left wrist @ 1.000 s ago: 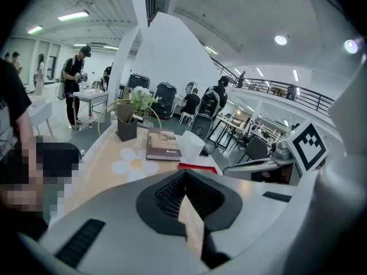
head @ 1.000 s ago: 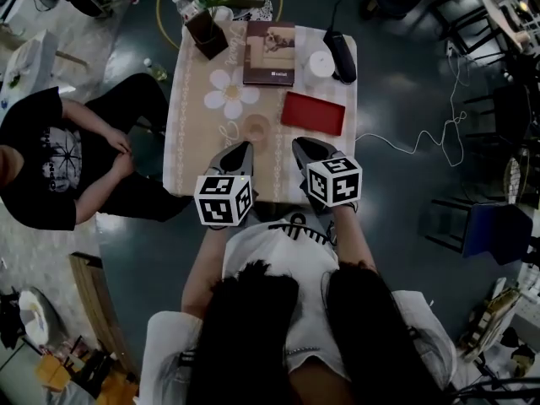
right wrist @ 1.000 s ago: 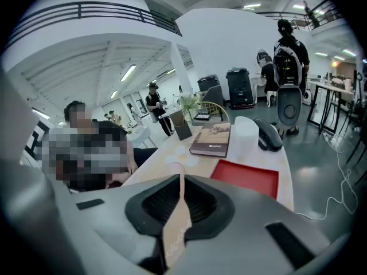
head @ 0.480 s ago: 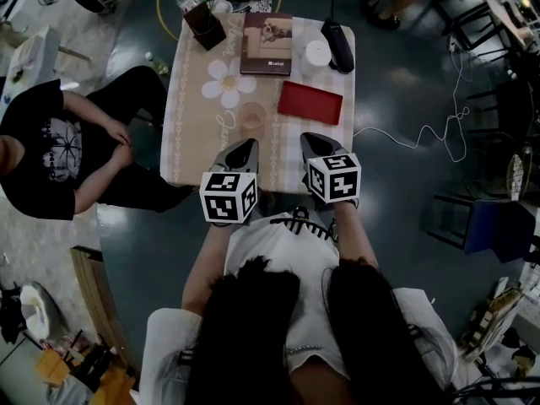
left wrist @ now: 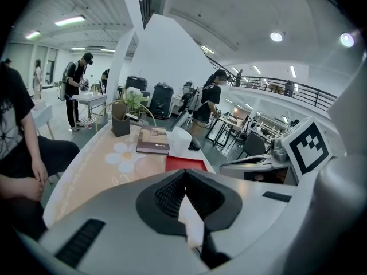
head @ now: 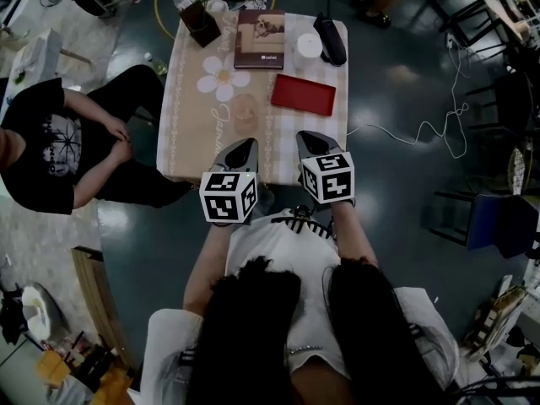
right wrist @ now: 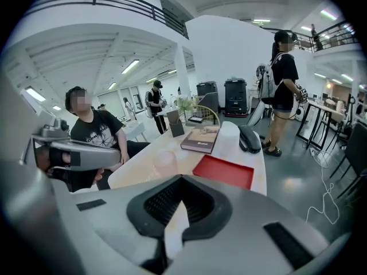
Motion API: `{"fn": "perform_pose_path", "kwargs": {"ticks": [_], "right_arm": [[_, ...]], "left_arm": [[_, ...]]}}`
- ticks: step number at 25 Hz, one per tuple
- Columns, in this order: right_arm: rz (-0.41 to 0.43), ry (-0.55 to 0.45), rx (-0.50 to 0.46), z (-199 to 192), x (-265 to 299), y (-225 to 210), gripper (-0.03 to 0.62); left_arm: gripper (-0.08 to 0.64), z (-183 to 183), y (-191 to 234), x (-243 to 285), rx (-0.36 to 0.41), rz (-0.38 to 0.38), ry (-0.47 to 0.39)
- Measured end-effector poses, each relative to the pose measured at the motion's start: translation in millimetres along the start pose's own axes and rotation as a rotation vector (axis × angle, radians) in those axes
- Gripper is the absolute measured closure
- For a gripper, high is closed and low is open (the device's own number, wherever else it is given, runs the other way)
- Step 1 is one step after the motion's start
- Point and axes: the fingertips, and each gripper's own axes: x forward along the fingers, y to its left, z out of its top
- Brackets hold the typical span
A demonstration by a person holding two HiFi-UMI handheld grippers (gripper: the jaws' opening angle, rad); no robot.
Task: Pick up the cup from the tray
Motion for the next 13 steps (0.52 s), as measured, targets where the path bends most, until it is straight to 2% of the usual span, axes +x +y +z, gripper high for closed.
{"fn": "perform_pose_path", "kwargs": {"ticks": [5,13], "right_arm": [[0.008,-0.013,0.027,-6.8,-8.3,2.3,0.586],[-0.018,-0.027,-0.019,-12.0,-18.8,9.5,0.586]], "left_arm": [[0.554,-1.3,-5.5,-3.1,0.009,0.010,-0.010],[0.554,-8.8,-9.2,-16.2,0.001,0.031,-0.031]]}}
